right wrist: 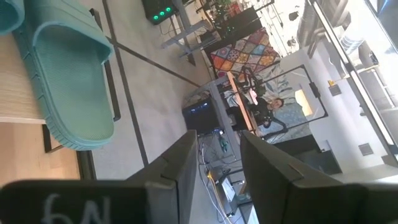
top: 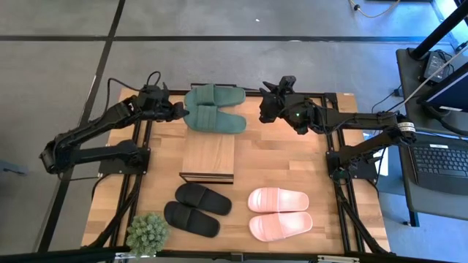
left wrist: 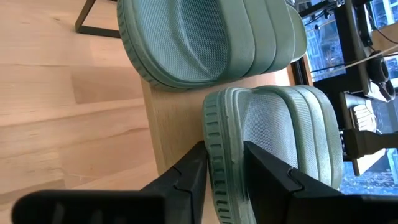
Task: Pick and place slides into the shelf
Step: Put the green slipper on the shelf
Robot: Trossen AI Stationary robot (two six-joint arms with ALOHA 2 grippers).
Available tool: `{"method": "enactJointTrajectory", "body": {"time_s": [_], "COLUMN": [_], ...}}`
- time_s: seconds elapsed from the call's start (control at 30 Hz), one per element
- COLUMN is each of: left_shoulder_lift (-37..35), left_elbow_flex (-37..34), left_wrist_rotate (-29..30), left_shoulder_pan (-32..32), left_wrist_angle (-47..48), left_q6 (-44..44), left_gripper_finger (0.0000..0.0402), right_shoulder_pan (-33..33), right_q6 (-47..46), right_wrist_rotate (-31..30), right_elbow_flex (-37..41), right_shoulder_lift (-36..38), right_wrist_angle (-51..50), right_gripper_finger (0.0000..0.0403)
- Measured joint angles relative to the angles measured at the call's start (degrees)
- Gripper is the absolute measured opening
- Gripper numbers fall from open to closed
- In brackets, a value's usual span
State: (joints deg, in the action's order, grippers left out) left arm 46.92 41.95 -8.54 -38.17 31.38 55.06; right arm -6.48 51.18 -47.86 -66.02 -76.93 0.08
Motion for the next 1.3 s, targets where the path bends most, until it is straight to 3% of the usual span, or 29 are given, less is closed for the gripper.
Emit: {"method": "enactJointTrajectory", "body": {"time_s": [0.73,1.1,1.3], "left_shoulder_lift": [0.0,0.0,-1.5], "left_elbow_flex": [0.0,0.0,0.0], "left_wrist_rotate": [-1.3,-1.4,-1.5], "left_shoulder_pan": [0.0,-0.6,-3.3], "left_wrist_angle": [1.2,1.2,1.1], "left_q6": [-3.2,-4.6,-8.1], "left_gripper_finger": [0.0102,0.0206,0.0227], "right_shoulder_pan": [0.0,0.0,0.0], "right_q6": [-1.4,-1.4,-1.4], "right_wrist_rotate": [0.0,0.0,0.0], "right_elbow_flex": [0.0,0.0,0.0], "right_shoulder_lift": [0.0,0.0,0.0], "right_wrist_angle": [-1.4,-1.6,-1.8], "right_gripper_finger": [0.0125,0.0125,0.0125]}}
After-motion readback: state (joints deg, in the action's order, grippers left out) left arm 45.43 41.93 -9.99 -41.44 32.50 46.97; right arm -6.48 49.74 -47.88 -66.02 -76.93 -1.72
